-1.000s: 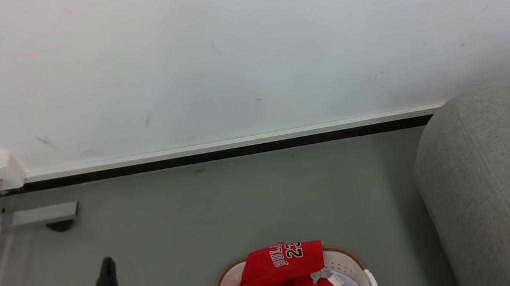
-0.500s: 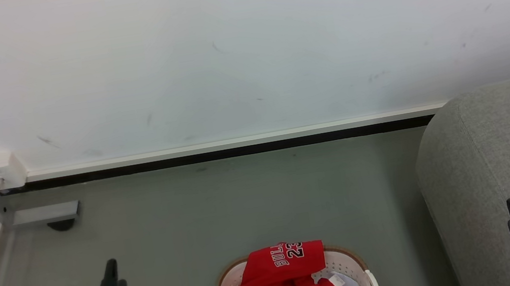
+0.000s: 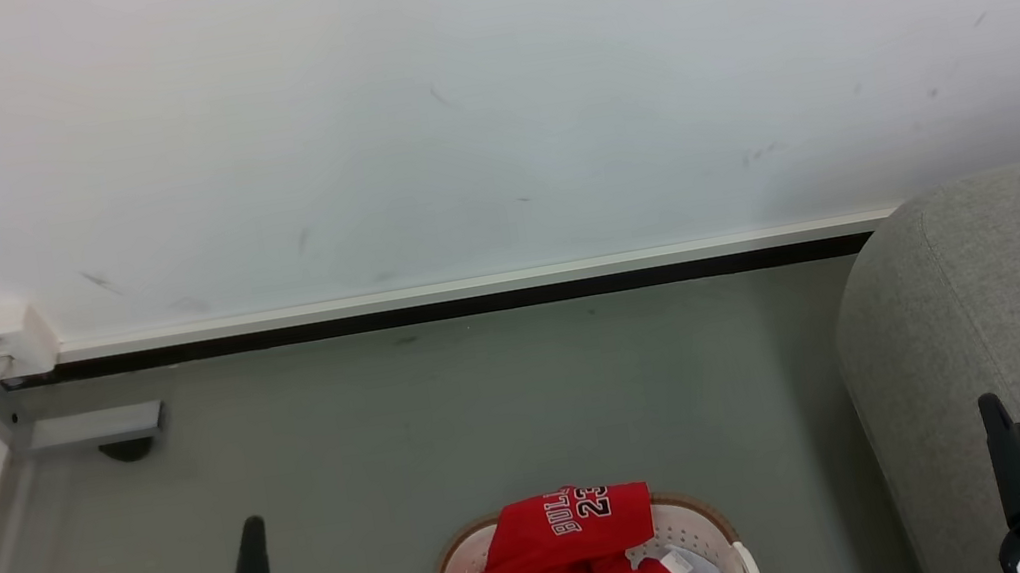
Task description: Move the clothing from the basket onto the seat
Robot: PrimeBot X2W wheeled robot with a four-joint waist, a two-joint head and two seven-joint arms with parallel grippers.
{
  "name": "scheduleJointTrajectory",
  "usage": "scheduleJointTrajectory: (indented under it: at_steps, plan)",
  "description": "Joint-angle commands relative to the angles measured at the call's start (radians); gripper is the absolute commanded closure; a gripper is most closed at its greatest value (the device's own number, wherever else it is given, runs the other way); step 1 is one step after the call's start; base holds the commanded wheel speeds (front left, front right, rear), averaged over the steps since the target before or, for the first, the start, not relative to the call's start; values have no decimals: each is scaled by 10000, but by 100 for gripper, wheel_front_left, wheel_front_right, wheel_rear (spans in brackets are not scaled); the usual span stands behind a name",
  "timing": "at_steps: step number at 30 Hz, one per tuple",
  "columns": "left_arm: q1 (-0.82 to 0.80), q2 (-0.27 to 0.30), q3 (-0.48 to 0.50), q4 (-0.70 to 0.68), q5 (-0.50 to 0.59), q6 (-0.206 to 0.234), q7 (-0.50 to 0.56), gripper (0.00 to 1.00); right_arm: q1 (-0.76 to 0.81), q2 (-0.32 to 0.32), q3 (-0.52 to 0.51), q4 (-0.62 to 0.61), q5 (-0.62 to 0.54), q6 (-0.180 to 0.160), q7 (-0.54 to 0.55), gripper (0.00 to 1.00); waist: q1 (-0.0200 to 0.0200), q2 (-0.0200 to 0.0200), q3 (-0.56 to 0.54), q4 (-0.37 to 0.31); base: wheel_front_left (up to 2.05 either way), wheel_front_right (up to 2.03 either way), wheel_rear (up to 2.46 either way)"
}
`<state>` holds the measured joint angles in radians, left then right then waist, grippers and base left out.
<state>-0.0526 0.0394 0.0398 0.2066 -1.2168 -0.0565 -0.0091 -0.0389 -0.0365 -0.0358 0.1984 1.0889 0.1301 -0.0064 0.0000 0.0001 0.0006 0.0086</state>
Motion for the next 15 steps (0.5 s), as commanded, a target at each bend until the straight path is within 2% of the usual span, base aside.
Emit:
scheduleJointTrajectory:
  at_steps: [1, 7, 15]
  plan:
    - [-46, 77, -56, -196, 658, 77, -106, 0, -46, -159, 76, -214, -672, 5, -131, 0, 0, -1, -7, 1, 0, 0, 0]
    - [12, 90, -196, -128, 2185, 292, -333, 0, 15, -230, 181, -188, -2004, 6, -361, 0, 0, -1, -23, 5, 0, 0, 0]
    - [68, 115, -291, -153, 3618, 461, -612, 0, 98, -268, 301, -167, -3372, 6, -639, 0, 0, -1, -44, 36, 0, 0, 0]
